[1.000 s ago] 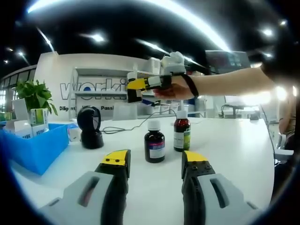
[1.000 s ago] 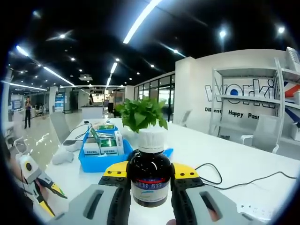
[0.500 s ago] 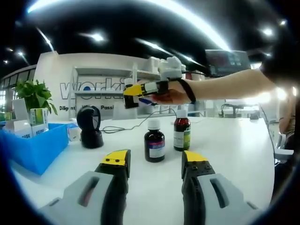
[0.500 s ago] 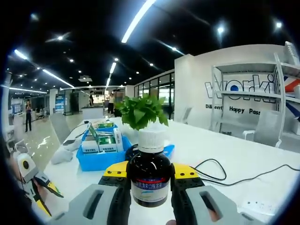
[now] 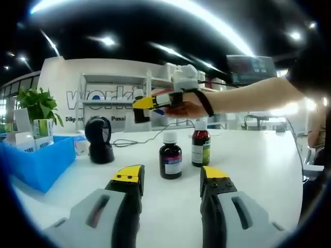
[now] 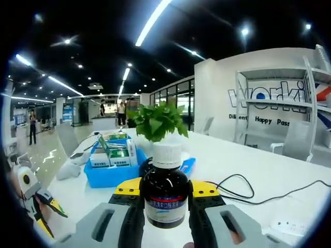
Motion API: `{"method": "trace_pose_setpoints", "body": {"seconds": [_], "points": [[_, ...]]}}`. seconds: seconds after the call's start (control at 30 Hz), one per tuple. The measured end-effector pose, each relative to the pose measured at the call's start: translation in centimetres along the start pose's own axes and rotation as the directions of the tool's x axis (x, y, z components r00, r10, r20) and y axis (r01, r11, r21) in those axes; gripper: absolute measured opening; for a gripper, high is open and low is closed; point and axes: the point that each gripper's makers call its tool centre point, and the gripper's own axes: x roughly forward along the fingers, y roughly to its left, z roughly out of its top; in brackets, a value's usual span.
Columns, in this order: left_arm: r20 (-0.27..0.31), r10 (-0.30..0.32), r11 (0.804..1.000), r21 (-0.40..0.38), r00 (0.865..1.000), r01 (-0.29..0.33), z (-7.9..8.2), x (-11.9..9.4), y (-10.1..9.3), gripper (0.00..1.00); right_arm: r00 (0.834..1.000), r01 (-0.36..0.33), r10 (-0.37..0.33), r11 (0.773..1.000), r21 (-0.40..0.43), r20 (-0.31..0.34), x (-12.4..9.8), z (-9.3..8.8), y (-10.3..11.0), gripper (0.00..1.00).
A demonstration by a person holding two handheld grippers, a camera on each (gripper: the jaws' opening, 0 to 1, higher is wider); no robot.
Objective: Rotate the medicine bottle to make it face forward pick up the medicine bottle inspect the drug traceability code place the medicine on the table
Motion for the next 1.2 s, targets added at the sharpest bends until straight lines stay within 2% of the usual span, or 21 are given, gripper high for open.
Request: {"method": "trace_pose_setpoints", "body": {"seconds": [0.33,0.77,1.2], "points": [[0.003,0.000,1.000,-0.001,1.000,0.000,0.1,0.0,-0.2,0.34,1.000,-0.004,0.004,1.000,-0.008,-0.027,1.1,-1.5,0.3,0.28],[-0.002,0.000,1.000,-0.001,1.000,0.000,-0.2,0.0,0.3,0.34,0.998,-0.048,0.046,0.998,-0.034,-0.049,2.3,-3.5,0.7,0.28],[-0.009,0.005,1.000,-0.003,1.000,-0.005,-0.3,0.1,0.4,0.34,0.995,-0.097,0.096,0.995,-0.025,-0.035,3.1,-4.1,1.4,0.28]]}}
